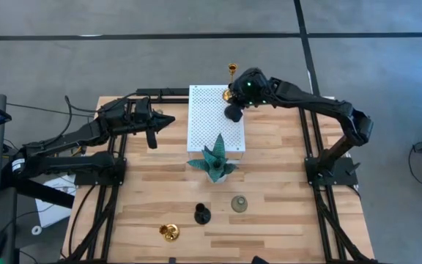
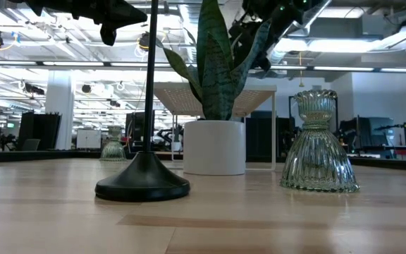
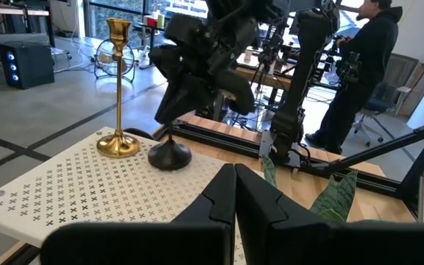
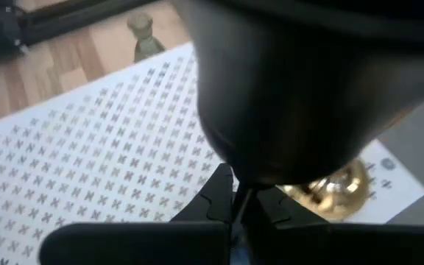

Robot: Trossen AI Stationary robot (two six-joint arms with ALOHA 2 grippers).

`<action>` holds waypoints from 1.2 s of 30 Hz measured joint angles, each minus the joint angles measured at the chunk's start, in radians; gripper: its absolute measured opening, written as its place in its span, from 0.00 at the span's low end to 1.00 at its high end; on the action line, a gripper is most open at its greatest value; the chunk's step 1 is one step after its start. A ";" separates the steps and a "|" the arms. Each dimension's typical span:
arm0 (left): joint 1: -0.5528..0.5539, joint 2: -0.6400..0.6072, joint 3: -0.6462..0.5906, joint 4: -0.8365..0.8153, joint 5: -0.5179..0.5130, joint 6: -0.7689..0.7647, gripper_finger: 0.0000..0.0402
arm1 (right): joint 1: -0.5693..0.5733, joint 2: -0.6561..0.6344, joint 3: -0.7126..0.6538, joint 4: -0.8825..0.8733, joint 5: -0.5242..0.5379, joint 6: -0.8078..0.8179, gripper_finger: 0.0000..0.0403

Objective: Pick & Place candle stick holders
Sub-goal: Put the top black candle holder on the shelf

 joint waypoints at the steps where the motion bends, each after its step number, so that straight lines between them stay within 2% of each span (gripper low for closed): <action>1: 0.000 0.000 0.000 0.000 0.000 0.000 0.01 | -0.004 -0.001 0.000 0.007 0.000 0.000 0.00; 18: 0.000 0.000 0.000 -0.003 0.000 0.000 0.01 | -0.011 -0.001 0.000 0.018 -0.056 0.019 0.00; 30: 0.000 0.000 0.000 -0.003 0.000 0.000 0.01 | -0.011 -0.001 0.000 0.018 -0.056 0.019 0.00; 36: 0.000 0.000 0.000 -0.003 0.000 0.000 0.01 | -0.010 -0.001 0.000 0.017 -0.056 0.019 0.06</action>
